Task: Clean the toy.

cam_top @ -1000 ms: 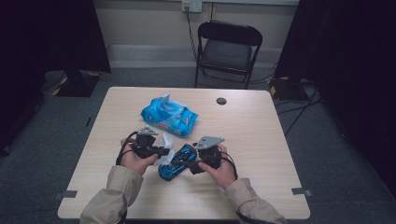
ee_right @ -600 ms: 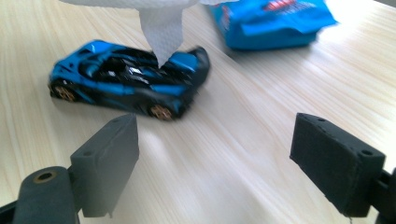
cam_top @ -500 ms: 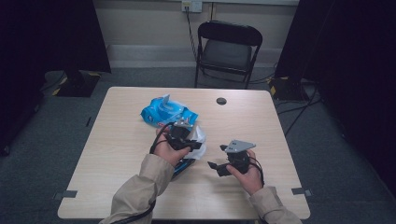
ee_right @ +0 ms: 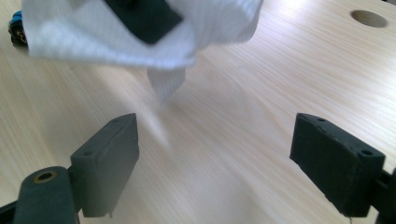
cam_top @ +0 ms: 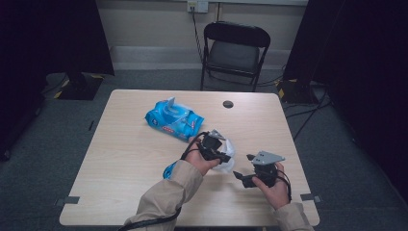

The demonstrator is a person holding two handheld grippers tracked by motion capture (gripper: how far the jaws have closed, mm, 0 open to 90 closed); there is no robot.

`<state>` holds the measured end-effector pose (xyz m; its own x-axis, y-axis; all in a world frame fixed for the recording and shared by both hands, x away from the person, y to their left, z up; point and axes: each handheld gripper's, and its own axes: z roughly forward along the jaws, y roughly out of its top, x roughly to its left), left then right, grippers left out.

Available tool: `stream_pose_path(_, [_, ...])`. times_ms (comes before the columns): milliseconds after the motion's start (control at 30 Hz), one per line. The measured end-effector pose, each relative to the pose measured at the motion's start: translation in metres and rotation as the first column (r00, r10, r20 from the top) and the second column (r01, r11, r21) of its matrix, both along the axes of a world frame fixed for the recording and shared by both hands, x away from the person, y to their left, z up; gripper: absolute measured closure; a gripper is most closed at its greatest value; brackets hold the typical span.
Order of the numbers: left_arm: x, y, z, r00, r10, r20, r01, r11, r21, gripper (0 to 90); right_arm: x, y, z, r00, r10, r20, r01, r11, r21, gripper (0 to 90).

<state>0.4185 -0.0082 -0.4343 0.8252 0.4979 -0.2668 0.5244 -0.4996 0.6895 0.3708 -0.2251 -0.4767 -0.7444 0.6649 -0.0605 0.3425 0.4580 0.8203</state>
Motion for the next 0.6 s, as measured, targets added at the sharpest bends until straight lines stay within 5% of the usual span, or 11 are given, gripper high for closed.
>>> stream_pose_path(300, [-0.001,-0.035,-0.021,0.9986,-0.049,-0.019,0.049,0.9987,0.01,83.2,-0.017,-0.029,-0.002,0.9993,-0.028,-0.024,0.028,1.0,0.004,14.7])
stream_pose_path(433, [0.001,-0.037,-0.018,0.9989,-0.045,-0.008,0.045,0.999,0.006,82.5,-0.019,-0.031,-0.004,0.9991,-0.024,-0.035,0.024,1.0,0.009,14.8])
stream_pose_path(600, [0.002,-0.035,-0.016,0.9994,-0.033,0.007,0.033,0.9995,-0.003,70.8,-0.021,-0.029,-0.004,0.9987,0.0,-0.052,0.001,1.0,0.026,17.6])
